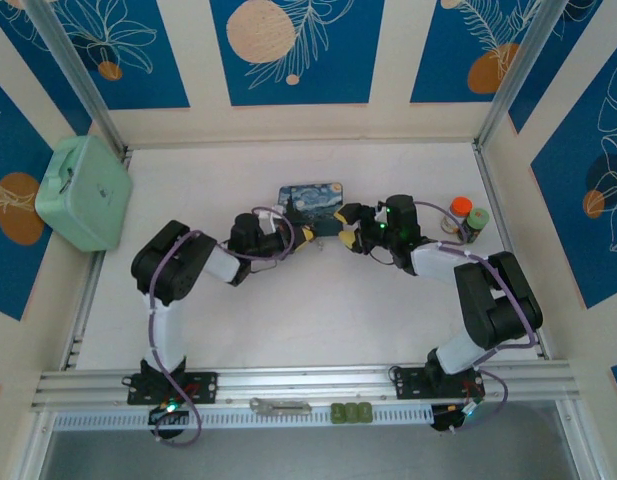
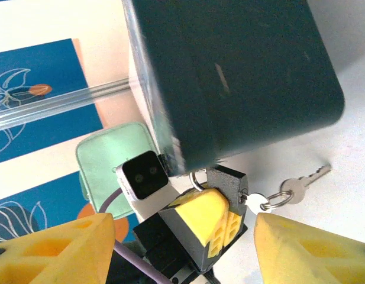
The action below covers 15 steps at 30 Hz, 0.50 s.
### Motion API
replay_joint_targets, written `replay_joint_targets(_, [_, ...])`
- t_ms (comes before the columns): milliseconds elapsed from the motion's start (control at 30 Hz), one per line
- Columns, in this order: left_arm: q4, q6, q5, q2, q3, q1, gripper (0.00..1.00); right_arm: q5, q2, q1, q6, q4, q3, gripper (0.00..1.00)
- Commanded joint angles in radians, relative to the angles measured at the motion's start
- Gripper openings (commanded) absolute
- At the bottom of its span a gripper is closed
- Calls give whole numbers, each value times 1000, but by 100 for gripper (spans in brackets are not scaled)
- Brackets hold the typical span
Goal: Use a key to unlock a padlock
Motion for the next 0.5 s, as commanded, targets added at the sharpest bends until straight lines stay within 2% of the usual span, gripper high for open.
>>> replay_joint_targets(0, [-131,92,-30,-38,-9,0,0,-9,-4,-7,-59,-64,24,63])
replay_joint_targets(200, [-233,126,-54,-38,-11,-1,2,2,-20,-6,-77,-87,20,63])
replay_joint_targets(367, [-274,143,-59,-89,-33,1,58,14,-45,-6,-99,-114,24,63])
replay_joint_targets(400, [-294,150,-62,-105,-38,2,66,19,-51,-5,-111,-127,25,63])
replay_joint_targets(467, [-327,164,-70,-136,-51,7,75,33,-65,2,-141,-160,37,63])
